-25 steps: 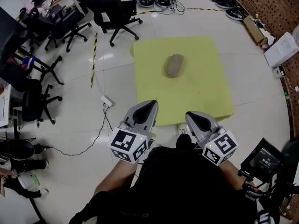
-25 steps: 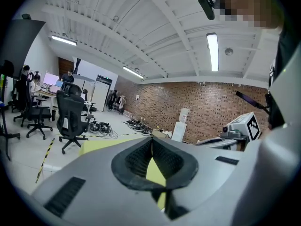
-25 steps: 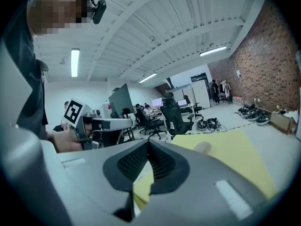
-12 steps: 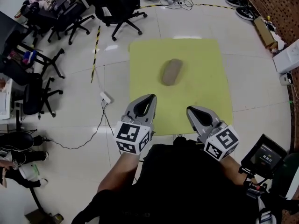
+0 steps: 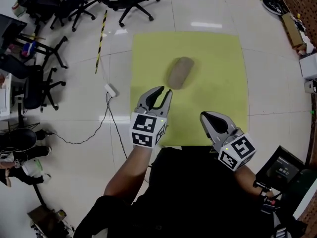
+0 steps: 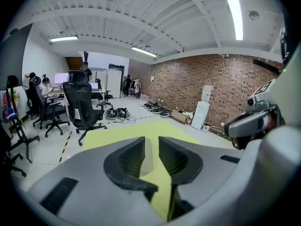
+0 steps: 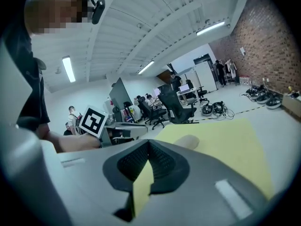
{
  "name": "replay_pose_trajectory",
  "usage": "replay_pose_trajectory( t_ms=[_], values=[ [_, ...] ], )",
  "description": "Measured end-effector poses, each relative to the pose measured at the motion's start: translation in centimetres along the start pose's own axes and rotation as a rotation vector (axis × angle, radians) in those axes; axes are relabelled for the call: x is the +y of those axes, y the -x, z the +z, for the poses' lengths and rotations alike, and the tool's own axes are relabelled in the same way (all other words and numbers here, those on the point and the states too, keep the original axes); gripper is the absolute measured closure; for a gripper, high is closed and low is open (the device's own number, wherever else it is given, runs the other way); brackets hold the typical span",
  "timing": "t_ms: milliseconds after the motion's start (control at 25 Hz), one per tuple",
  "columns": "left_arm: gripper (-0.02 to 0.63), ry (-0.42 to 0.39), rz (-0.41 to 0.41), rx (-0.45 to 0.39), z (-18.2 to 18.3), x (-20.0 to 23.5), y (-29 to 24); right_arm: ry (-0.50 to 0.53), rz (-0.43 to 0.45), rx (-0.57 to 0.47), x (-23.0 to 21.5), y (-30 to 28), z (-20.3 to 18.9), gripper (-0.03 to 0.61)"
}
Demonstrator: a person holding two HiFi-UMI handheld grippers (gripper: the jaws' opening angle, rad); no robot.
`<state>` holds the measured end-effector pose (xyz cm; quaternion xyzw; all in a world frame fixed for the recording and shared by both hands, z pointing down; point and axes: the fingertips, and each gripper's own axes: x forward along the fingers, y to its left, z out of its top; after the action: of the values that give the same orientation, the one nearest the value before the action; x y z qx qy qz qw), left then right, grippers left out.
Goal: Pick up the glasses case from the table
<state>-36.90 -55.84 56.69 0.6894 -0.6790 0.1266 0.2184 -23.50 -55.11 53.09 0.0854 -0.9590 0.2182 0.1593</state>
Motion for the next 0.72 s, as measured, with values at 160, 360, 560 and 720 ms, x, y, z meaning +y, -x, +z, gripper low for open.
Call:
replay_pose_trajectory(
  t_ms=[160,360,560,720],
  values=[
    [0.5,-0.012,0.0,0.053,-1.0,0.1,-3.8,-0.006,0.005,0.018,-2.4,-0.9,-0.5,0.577],
    [0.446,-0.03,-0.011,0.13,-2.8,0.5,-6.1,-0.029,-0.011,0.032,-2.6,-0.6,-1.1,0.577],
    [0.371,-0.013,0.014,0.185,-4.1,1.6,-8.4,-0.05,-0.033,0.046,-3.2,0.2,-2.1,0.577],
    [0.318,-0.006,0.033,0.214,-5.3,1.8,-10.0,-0.078,-0.027,0.048,-3.5,0.1,-3.0,0.577]
  ],
)
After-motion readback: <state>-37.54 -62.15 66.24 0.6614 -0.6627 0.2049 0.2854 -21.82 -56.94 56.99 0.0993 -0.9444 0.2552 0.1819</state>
